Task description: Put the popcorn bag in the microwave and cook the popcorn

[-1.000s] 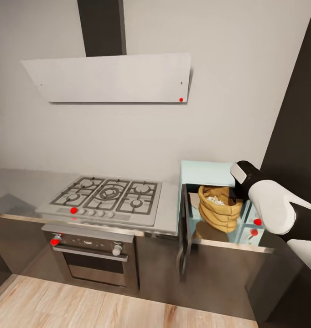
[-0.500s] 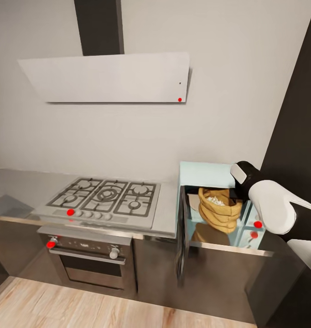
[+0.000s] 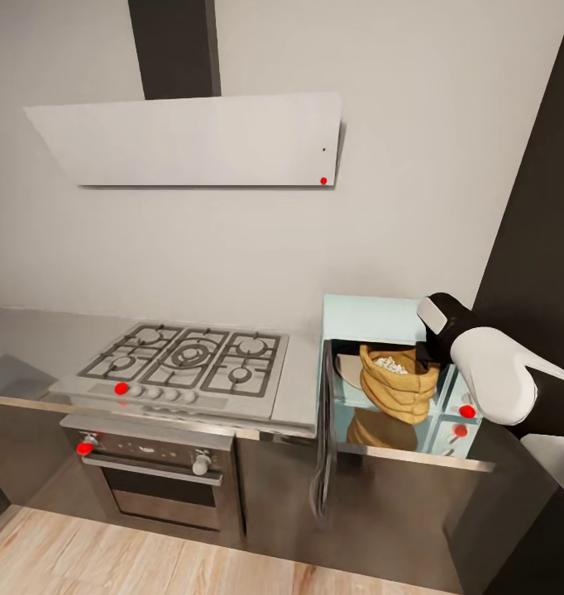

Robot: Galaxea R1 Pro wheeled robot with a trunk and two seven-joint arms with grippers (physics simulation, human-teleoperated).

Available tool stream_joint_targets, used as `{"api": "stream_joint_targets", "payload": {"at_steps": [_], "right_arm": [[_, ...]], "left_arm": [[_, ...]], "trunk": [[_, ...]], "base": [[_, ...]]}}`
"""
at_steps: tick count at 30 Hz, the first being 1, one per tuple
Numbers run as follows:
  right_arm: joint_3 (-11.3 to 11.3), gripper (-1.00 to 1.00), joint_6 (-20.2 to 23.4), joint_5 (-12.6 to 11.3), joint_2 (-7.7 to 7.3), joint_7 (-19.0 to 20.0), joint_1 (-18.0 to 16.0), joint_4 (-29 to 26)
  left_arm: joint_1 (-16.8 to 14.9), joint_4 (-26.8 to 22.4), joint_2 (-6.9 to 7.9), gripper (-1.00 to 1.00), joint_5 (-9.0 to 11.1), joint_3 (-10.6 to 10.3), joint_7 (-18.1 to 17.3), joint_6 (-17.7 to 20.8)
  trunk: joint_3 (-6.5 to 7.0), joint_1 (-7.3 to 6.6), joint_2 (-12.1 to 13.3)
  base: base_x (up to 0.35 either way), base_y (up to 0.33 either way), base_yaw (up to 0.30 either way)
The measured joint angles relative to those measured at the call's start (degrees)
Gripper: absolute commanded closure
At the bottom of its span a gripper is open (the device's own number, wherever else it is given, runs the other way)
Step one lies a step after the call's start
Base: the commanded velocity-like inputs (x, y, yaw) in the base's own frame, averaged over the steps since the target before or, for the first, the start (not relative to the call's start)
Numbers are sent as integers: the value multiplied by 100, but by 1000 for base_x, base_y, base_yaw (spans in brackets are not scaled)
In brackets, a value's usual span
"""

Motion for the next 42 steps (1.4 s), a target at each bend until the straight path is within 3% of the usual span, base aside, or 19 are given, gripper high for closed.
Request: {"api": "stream_joint_targets", "payload": {"at_steps": [35,36,37,42], "right_arm": [[8,100,12,40,-1,6,1,37],[8,-100,12,40,-1,6,1,37],[91,-100,17,136,-3,-2,-4,-237],[86,-100,21,130,-1,-31,1,-230]], "left_arm": [[2,0,14,-100,0,-10,-12,-3],[2,0,15,-100,0,-7,-8,-2],[2,1,15,-100,0,-6,-8,-3],[3,-2,14,-100,0,-2,-10,-3]], "trunk": [[0,0,0],[0,0,0],[2,-1,-3],[0,-2,-5]], "base": [[62,0,0],[0,0,0],[0,0,0],[0,0,0]]}}
